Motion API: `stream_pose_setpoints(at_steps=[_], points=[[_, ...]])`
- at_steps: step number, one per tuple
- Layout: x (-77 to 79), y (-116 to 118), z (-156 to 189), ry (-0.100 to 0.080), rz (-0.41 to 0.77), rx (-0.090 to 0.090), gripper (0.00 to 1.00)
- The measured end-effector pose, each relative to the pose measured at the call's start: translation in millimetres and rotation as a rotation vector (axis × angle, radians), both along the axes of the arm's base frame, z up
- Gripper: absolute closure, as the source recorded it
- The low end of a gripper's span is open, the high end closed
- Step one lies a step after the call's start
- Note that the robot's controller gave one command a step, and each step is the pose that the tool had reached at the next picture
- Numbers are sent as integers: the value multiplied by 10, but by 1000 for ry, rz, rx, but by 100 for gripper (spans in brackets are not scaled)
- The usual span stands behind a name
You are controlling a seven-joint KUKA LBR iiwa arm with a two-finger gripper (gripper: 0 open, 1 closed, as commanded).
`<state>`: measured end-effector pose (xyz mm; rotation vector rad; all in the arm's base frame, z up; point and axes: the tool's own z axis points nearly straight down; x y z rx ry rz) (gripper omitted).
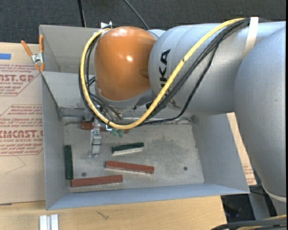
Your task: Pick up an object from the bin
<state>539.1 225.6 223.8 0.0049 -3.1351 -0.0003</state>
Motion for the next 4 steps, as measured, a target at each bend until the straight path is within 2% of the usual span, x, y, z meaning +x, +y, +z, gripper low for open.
stream_pose_setpoints(at_steps=[1, 2, 3, 4], points=[[20, -12, 46, -8, -2, 2, 0], [187, -486, -311, -12, -13, 4, 0], [241, -521, -1041, -13, 84, 0, 0], [499, -534, -1507, -18, -138, 5, 100]])
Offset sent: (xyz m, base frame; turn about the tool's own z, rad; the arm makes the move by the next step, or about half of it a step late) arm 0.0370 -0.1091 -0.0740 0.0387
